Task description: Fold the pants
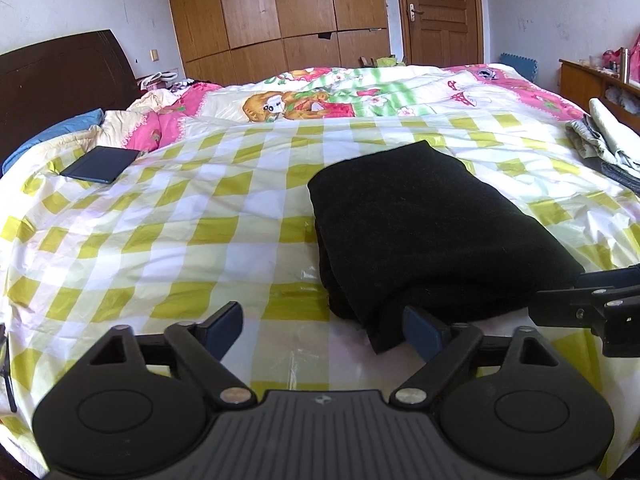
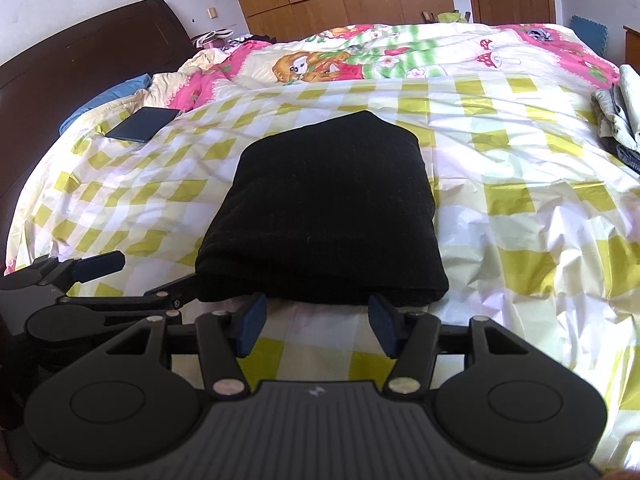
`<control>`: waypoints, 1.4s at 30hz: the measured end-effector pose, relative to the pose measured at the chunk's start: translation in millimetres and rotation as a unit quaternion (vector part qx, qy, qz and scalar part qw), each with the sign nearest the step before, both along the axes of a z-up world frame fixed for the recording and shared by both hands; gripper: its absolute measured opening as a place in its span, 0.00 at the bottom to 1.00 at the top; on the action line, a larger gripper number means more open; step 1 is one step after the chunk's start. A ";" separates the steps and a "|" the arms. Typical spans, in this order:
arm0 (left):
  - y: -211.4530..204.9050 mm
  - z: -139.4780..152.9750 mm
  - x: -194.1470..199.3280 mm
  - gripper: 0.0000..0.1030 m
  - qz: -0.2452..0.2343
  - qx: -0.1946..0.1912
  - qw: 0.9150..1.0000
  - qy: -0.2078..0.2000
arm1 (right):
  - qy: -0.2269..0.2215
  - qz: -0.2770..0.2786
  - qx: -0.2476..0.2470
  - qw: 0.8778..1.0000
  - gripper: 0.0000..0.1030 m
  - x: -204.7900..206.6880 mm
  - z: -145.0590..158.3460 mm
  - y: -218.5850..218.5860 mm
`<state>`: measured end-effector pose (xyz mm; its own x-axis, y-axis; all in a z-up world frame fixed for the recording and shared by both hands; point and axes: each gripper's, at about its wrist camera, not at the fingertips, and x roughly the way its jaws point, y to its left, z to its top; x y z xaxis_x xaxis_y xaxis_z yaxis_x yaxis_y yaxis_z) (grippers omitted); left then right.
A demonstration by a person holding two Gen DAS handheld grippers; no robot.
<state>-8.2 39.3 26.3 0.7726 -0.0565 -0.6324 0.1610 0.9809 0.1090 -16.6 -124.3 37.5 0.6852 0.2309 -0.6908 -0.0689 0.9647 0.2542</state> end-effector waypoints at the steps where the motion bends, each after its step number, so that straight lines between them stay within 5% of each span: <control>1: -0.6 -1.5 -1.5 1.00 -0.001 0.001 1.000 0.005 | 0.001 -0.003 0.001 1.000 0.56 -1.7 -1.1 -0.9; 12: -7.6 -11.7 -13.6 1.00 0.006 0.021 0.999 0.028 | 0.022 -0.011 -0.001 1.000 0.56 -11.6 -17.4 -0.3; 42: -12.5 -14.7 -28.5 1.00 0.001 -0.001 0.997 0.073 | 0.041 -0.016 -0.006 0.999 0.57 -25.3 -29.9 -0.7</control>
